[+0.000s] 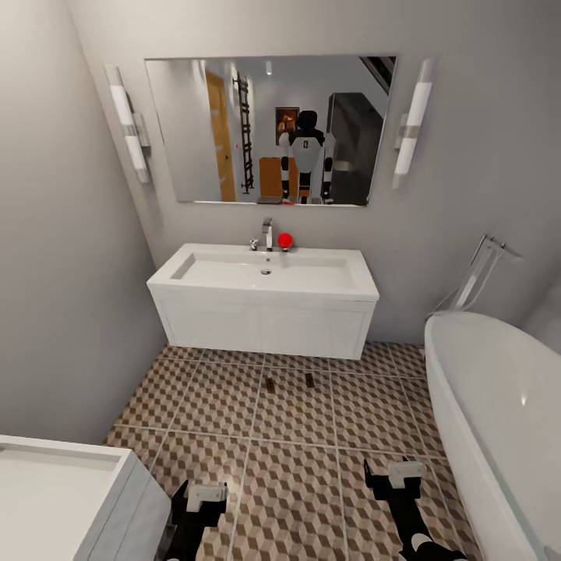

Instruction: Take the four mousetraps from the cabinet in the bathroom and place them on the bathroom floor. Make sure all four end up on the same floor surface, and ensure that at least two of them are either under or directly next to the same bathroom sink.

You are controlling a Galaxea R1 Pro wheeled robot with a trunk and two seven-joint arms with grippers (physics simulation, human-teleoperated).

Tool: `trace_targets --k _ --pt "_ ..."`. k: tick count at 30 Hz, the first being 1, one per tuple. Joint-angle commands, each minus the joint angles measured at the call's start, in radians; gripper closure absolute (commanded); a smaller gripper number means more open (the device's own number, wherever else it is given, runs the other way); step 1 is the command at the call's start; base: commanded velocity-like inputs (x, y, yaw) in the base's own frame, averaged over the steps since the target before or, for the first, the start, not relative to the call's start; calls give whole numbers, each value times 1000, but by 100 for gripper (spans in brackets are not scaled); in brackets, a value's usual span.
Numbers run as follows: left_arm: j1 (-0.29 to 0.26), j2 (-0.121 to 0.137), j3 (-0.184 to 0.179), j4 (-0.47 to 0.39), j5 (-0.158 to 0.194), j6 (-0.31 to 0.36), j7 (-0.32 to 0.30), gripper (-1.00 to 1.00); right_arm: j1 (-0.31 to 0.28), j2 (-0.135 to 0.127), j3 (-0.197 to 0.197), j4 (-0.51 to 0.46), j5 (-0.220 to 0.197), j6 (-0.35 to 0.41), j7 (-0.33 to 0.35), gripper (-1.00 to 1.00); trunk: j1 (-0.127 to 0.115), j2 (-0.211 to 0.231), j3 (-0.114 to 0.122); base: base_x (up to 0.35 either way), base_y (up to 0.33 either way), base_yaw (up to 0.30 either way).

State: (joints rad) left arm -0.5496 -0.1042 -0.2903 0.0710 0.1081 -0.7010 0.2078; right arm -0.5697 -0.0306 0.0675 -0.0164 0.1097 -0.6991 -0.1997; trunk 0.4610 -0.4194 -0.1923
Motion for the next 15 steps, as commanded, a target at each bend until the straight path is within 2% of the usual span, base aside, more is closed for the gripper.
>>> trace_targets --k 1,3,15 --pt "-2 -1 -9 5 10 -6 0 -100 -1 0 6 1 8 0 -10 -100 -3 5 1 0 0 0" --pt "-2 0 -9 5 10 -6 1 -100 -1 0 6 1 8 0 -10 -100 -11 19 8 0 0 0" --pt "-2 -1 -9 5 10 -6 0 -100 -1 0 6 1 8 0 -10 -100 -11 19 8 0 0 0"
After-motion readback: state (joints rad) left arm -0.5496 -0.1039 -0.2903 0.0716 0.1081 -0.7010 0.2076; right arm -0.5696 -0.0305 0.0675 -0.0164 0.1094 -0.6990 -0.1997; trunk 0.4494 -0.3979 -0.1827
